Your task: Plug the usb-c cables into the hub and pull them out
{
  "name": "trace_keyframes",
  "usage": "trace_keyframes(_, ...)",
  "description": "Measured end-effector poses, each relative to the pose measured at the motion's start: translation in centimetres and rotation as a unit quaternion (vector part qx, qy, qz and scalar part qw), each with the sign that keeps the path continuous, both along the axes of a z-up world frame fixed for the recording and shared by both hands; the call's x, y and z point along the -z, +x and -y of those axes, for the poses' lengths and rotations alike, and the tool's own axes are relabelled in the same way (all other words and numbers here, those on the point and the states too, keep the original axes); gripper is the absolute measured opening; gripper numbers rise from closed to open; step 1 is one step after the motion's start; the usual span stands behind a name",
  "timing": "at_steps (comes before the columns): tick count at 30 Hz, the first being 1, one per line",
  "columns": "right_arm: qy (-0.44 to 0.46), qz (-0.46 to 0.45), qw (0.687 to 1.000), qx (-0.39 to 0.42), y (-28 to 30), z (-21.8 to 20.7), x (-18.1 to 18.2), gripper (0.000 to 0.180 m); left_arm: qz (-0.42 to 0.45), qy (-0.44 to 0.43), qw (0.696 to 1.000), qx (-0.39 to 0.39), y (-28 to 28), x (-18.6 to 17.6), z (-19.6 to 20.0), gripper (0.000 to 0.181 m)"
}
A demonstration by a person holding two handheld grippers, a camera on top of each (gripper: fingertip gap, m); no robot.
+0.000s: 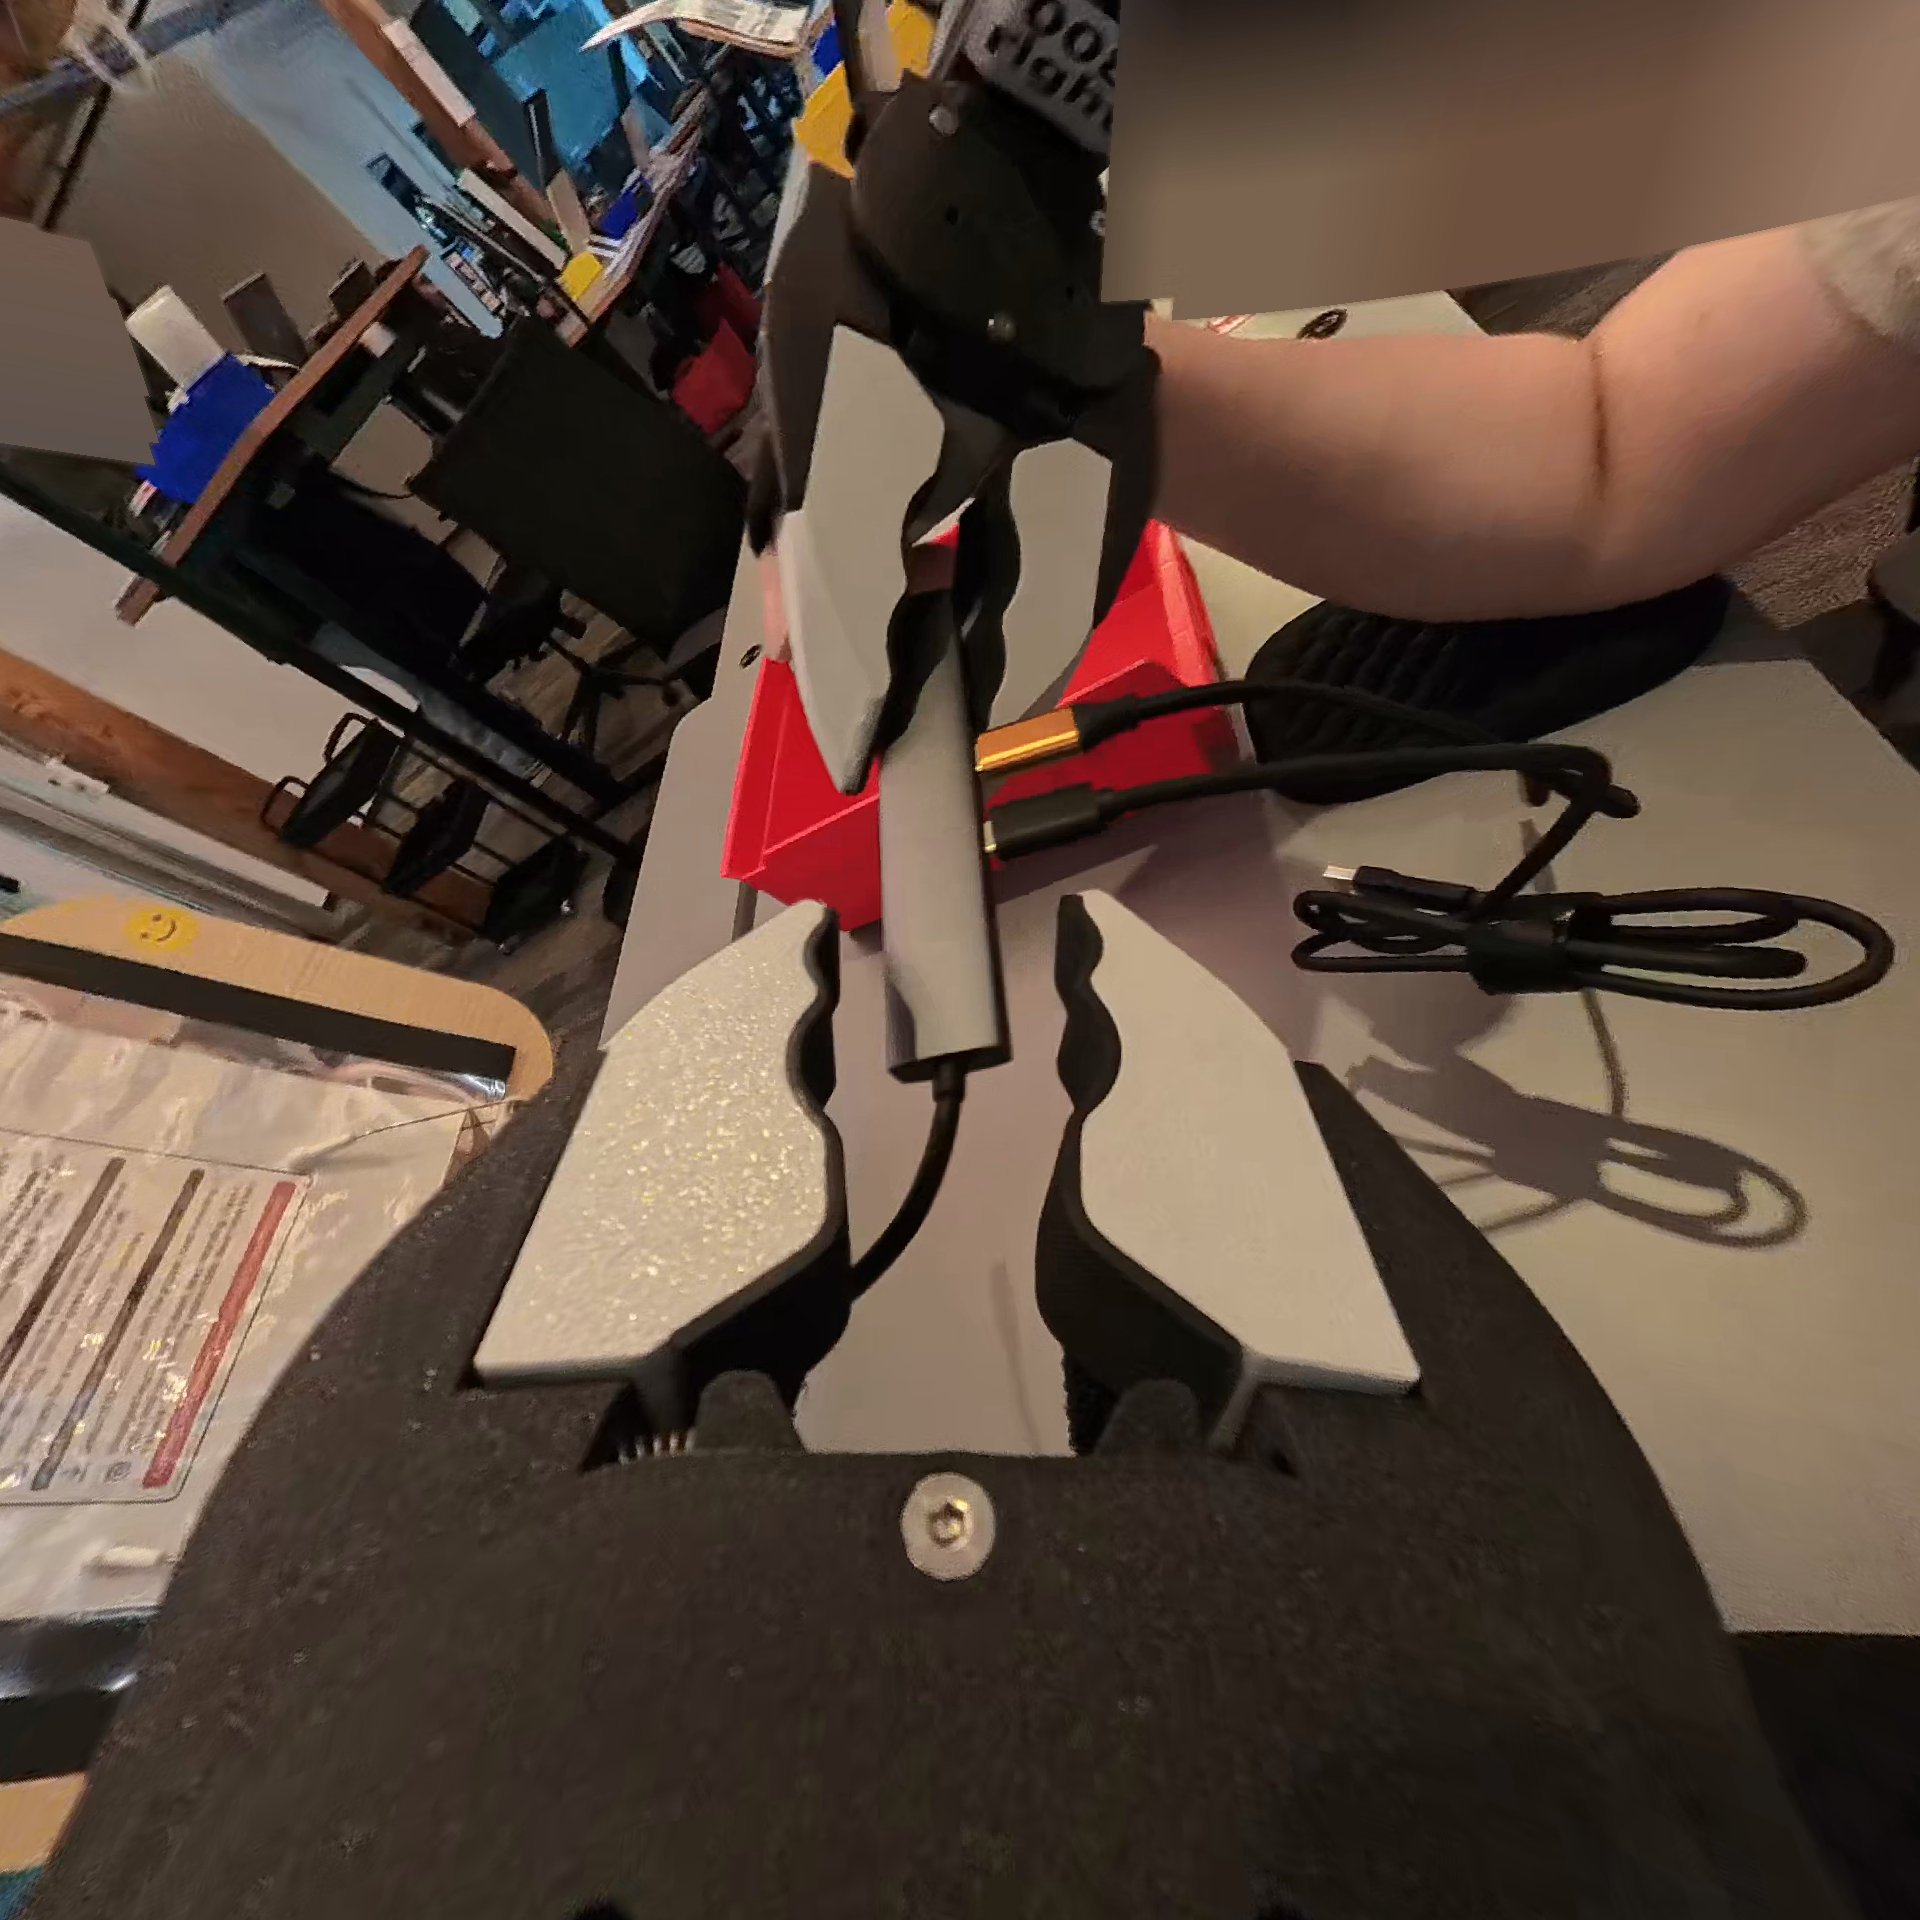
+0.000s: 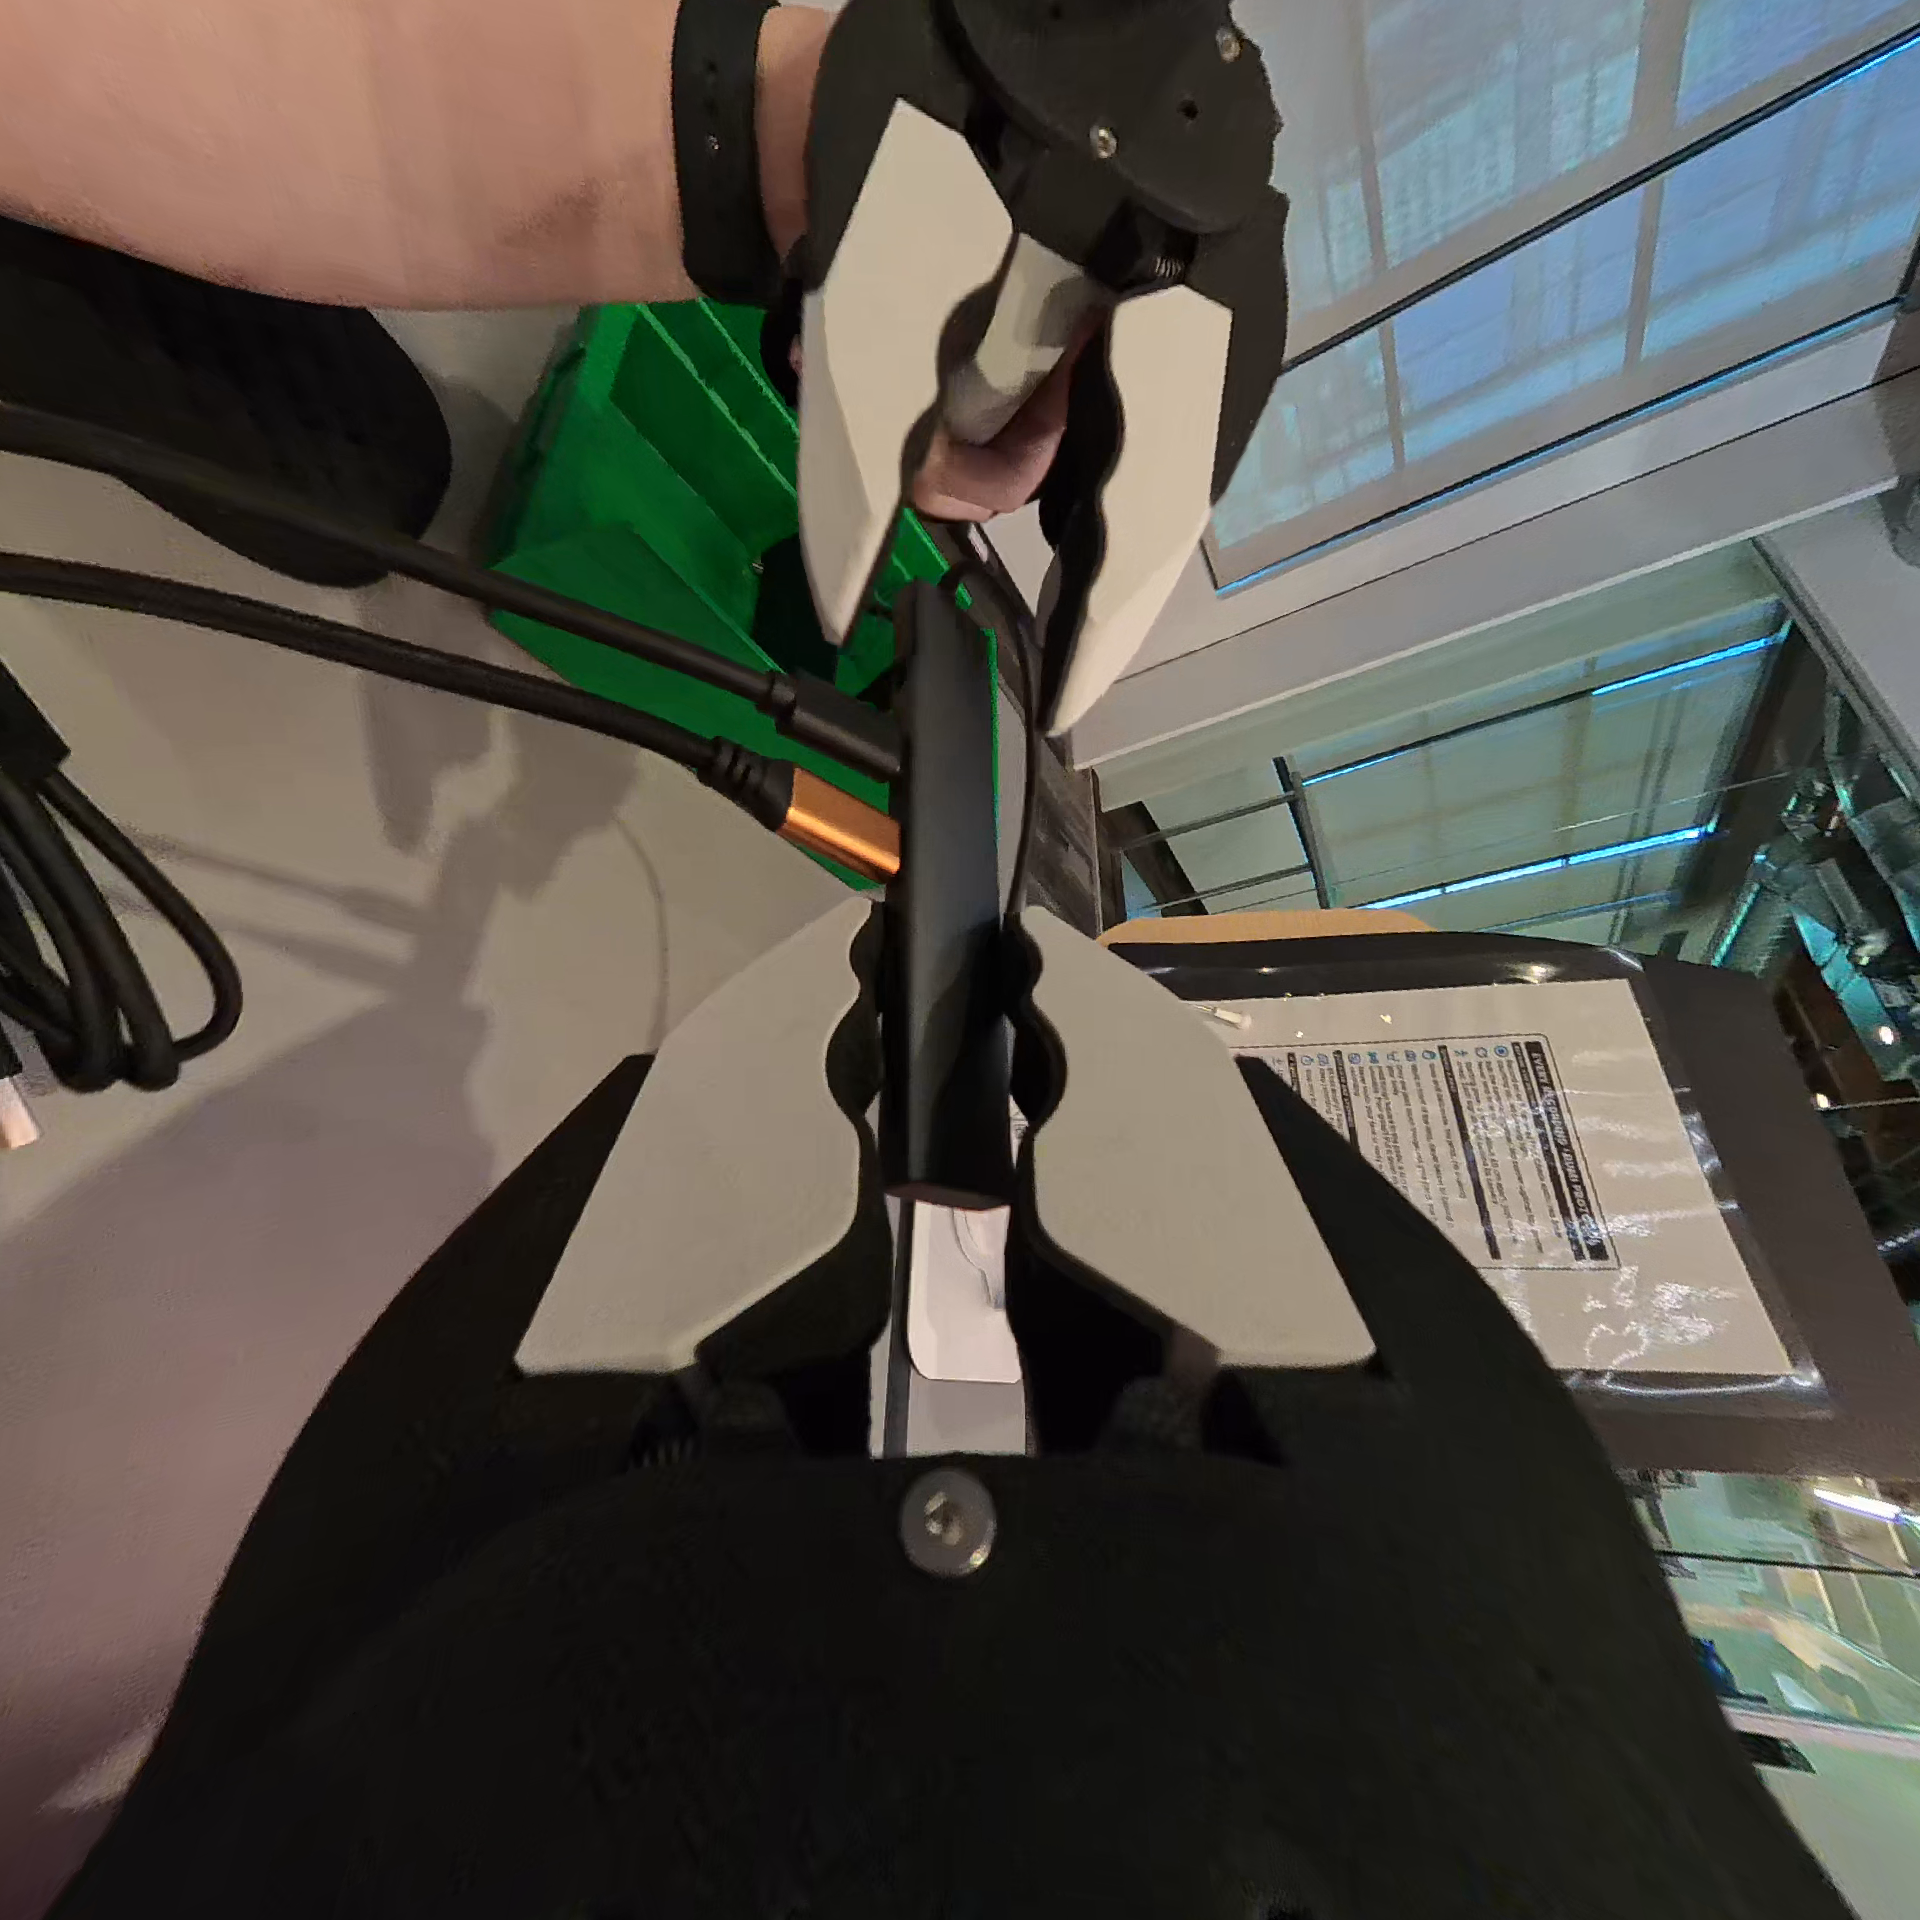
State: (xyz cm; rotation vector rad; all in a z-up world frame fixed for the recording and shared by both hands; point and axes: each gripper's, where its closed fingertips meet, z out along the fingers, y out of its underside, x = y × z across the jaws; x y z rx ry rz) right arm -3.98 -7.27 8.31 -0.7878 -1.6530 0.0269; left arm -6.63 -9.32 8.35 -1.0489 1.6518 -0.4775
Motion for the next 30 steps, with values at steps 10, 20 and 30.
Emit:
trace_keyframes(10, 0.008, -0.004, 1.0, -0.02, -0.2, 1.3, -0.6, 0.02, -0.041, -0.033, 0.998, 0.016, 0.6, 1.5, 0.5, 0.026)
trace_keyframes(20, 0.049, -0.027, 0.998, -0.015, -0.2, 1.1, -1.6, 0.021, 0.039, -0.059, 0.997, 0.043, 0.9, -1.0, 1.0, 0.023)
trace_keyframes(30, 0.067, -0.031, 0.997, 0.002, 0.3, 0.3, -1.8, 0.021, 0.023, -0.024, 0.999, -0.017, 1.1, -0.6, -0.6, 0.023)
